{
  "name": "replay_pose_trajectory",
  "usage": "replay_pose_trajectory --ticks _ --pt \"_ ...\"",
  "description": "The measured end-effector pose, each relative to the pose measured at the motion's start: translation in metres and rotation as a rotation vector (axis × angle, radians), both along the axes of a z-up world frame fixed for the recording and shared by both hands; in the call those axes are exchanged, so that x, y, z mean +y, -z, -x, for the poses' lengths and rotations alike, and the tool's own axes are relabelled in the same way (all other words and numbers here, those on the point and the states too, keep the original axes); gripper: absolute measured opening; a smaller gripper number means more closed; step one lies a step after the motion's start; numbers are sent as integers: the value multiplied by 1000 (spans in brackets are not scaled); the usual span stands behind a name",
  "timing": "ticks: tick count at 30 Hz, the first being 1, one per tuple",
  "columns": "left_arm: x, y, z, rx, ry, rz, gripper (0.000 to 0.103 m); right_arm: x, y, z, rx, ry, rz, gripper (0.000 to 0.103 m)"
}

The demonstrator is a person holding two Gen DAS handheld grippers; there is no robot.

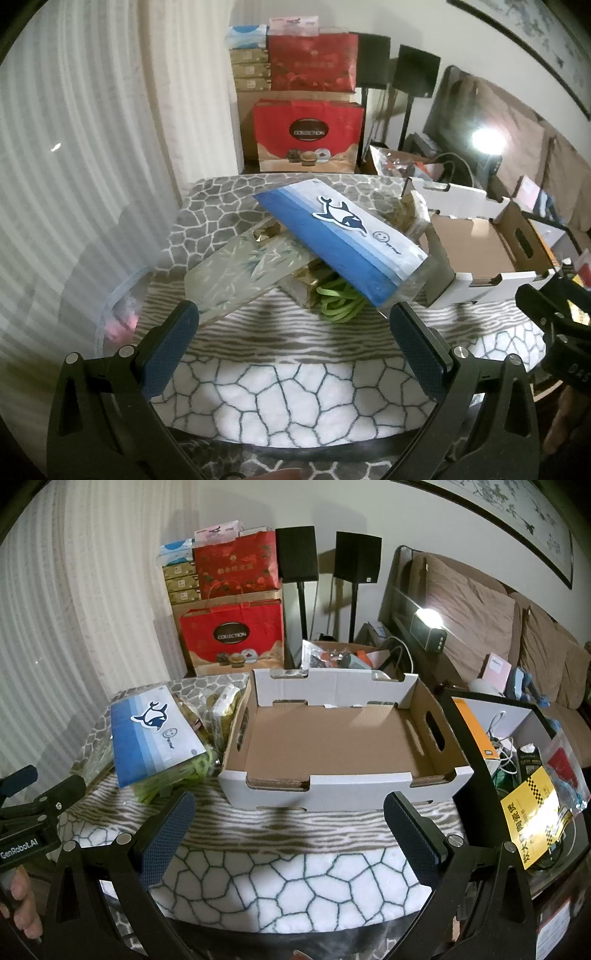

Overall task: Organize objects
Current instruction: 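Move the left gripper toward the blue-and-white whale-logo box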

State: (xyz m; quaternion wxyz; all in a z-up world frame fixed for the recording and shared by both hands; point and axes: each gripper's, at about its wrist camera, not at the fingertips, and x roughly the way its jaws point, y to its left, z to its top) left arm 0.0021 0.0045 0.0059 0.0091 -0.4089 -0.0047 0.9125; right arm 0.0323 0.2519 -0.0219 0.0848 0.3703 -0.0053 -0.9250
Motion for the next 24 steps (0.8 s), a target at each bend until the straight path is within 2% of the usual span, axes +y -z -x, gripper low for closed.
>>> replay_pose_trajectory --ticks 24 --pt "0 2 1 -3 7 5 103 -6 -4 2 0 -16 -4 103"
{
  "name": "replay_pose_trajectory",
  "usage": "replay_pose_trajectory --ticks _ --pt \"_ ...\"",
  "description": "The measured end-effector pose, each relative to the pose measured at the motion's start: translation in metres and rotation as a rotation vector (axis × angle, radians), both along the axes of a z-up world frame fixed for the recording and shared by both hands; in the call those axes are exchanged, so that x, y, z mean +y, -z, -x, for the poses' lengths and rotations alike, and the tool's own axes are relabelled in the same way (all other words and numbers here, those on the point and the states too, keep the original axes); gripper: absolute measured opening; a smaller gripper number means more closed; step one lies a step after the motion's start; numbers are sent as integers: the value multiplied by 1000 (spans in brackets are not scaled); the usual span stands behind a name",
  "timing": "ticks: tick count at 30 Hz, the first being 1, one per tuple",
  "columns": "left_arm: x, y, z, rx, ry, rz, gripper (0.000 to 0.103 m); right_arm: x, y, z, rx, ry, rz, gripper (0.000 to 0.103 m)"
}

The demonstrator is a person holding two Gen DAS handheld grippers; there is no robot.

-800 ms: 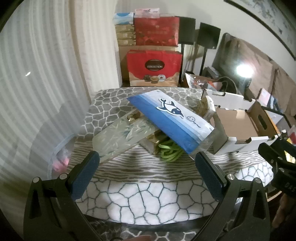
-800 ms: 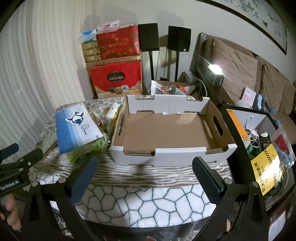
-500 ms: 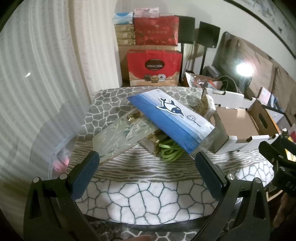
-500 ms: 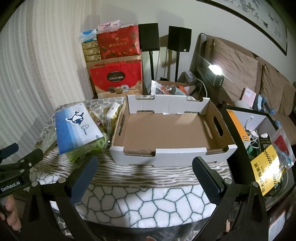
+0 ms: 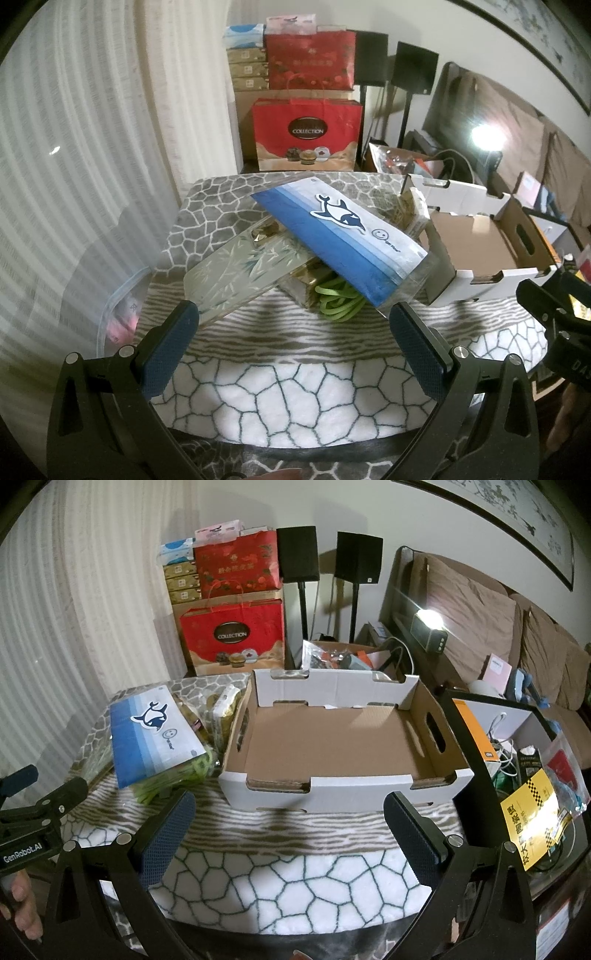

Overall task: Organize objects
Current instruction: 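Move the left gripper toward the blue-and-white whale-logo box, then close the left gripper on the blue-and-white whale-logo box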

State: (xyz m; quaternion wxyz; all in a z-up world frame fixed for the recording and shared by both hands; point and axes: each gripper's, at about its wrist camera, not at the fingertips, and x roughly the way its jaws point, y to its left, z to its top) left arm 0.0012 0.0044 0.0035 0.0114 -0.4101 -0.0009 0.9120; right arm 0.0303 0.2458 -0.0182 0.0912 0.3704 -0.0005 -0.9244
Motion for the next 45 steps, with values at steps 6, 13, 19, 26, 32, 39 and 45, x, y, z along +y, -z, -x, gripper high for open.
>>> replay_pose_trajectory --ticks 6,13,19,26,32,39,45 --pt "2 2 4 -2 7 14 103 0 0 2 -2 0 -3 103" --pt "6 5 21 -1 12 46 103 9 0 17 -4 15 -18 103" --pt "5 2 45 -12 59 4 103 31 2 40 -13 38 -39 103" --pt "6 0 89 -42 116 -35 103 79 6 81 -47 105 -54 103" --pt "19 7 127 -134 190 -38 103 119 19 113 -108 166 -31 103" --pt "49 24 150 -201 246 93 103 142 33 133 -160 173 -4 103" --pt "61 37 155 -220 246 153 99 152 41 154 -199 154 5 100"
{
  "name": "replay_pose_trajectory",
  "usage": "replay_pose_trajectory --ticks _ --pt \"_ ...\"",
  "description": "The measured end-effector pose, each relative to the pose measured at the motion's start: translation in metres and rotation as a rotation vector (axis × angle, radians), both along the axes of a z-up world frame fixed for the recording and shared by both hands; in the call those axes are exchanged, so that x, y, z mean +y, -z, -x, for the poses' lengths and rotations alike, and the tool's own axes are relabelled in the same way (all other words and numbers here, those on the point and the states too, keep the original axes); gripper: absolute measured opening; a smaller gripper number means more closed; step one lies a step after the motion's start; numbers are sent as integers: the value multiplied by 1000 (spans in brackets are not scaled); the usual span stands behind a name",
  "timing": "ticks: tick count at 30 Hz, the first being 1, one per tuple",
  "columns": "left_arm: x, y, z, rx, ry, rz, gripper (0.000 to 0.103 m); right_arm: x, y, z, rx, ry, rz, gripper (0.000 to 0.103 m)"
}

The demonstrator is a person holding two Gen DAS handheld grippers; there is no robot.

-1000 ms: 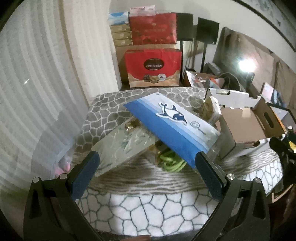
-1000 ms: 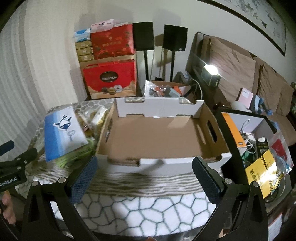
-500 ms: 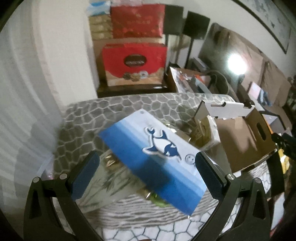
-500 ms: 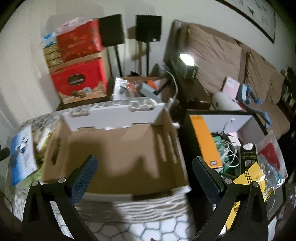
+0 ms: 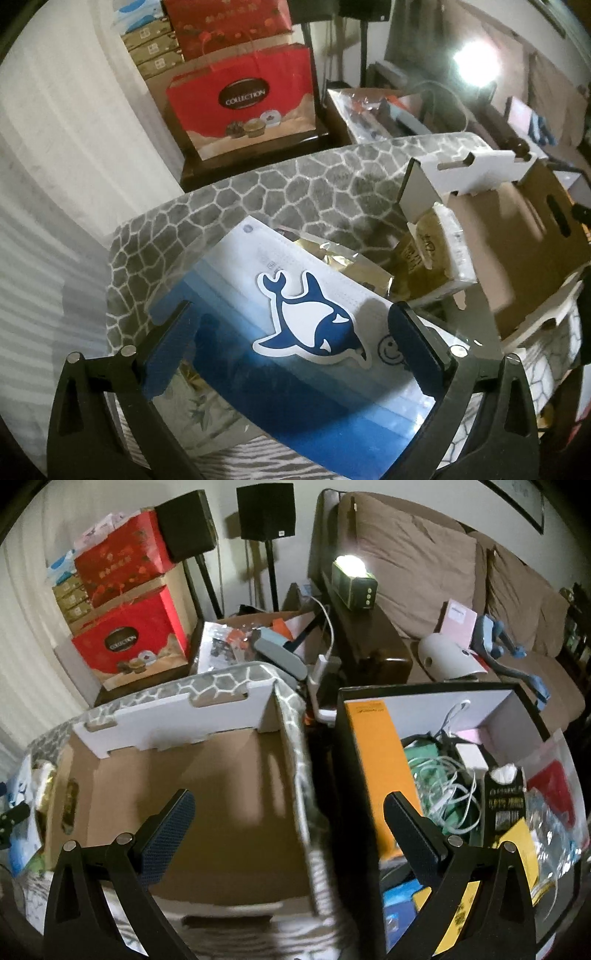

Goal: Organize objects

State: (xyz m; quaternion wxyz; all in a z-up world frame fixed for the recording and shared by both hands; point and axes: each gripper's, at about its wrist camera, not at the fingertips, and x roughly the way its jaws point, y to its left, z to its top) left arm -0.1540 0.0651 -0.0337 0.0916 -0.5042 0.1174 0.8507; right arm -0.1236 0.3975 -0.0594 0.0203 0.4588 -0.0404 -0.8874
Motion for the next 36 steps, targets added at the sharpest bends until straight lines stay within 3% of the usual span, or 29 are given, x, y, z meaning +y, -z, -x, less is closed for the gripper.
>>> replay_pose_trajectory --ticks 1,5,10,15,22,27,36 --pt "0 2 1 -9 -4 -9 97 0 2 4 -7 -10 -8 98" --pt "-4 4 2 -16 -8 -26 91 -1 11 18 -45 -48 -44 70" --pt "-6 7 3 -24 -6 -21 86 -12 18 25 -59 -111 -131 55" --pt "-6 8 2 -17 -7 -24 83 -17 25 34 -87 -155 -134 32" --pt "-13 6 3 -32 -5 -59 56 -18 48 43 -170 -187 -127 19" --pt "-21 4 2 -36 -10 -94 53 -17 52 39 -163 -214 -145 10" --pt "-35 -1 -7 -33 -17 -164 53 -24 47 14 -80 -352 -253 7"
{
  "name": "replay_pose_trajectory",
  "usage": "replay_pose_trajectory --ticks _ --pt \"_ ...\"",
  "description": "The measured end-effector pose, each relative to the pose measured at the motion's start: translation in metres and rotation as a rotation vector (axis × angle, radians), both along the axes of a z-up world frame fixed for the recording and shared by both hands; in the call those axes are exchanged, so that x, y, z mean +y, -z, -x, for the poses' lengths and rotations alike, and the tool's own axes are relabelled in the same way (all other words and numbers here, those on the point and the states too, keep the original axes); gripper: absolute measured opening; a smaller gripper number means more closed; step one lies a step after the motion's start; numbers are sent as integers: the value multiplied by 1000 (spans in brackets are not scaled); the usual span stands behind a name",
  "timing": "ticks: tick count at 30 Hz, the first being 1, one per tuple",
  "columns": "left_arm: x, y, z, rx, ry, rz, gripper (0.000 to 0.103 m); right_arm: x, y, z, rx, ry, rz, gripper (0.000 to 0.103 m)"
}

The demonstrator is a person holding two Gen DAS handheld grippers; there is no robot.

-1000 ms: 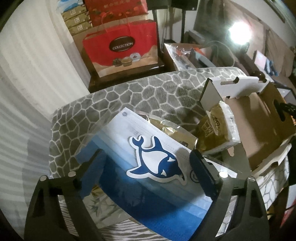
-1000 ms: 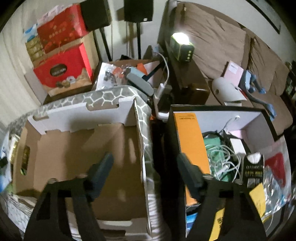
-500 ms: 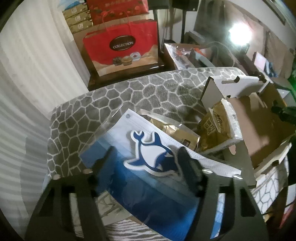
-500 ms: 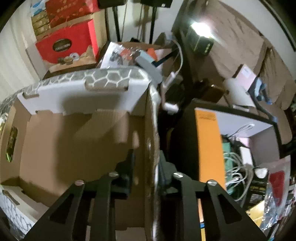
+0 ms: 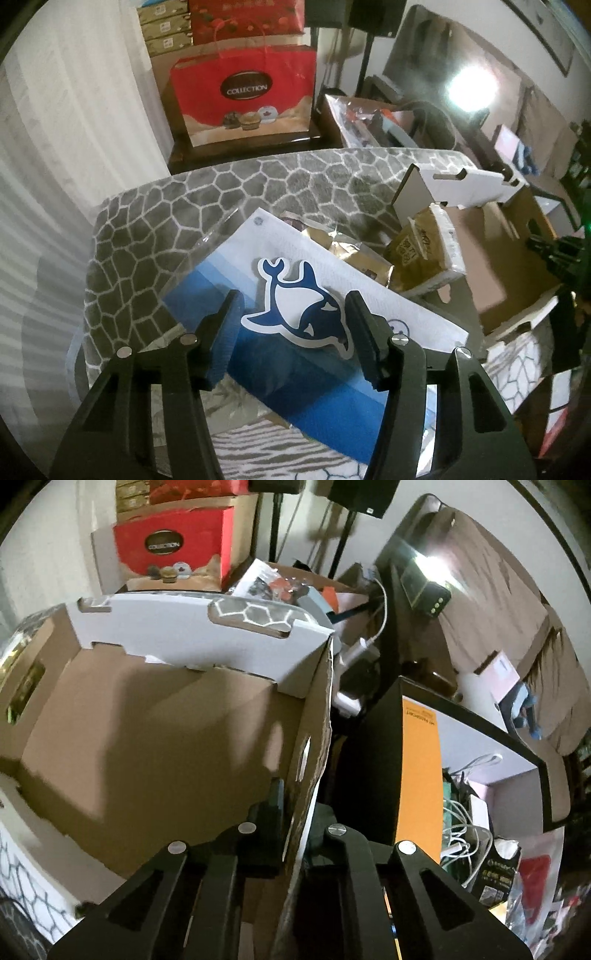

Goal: Organize objects

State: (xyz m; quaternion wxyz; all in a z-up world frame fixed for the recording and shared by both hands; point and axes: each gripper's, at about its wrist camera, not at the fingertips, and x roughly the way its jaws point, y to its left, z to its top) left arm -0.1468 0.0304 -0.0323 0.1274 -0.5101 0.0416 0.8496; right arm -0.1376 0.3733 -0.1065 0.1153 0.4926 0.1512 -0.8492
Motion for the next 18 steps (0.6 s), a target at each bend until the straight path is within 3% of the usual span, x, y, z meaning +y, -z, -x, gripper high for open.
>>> replay_pose_trajectory --ticks 4,11,18 --pt "-5 -5 -5 -11 3 -45 53 -2 -9 -10 49 -59 -27 8" --pt "-5 -20 -17 -17 27 -125 53 -5 -9 -20 55 -97 -55 8" --pt "36 -55 -31 21 144 -182 53 -6 -9 -15 28 -67 -24 8"
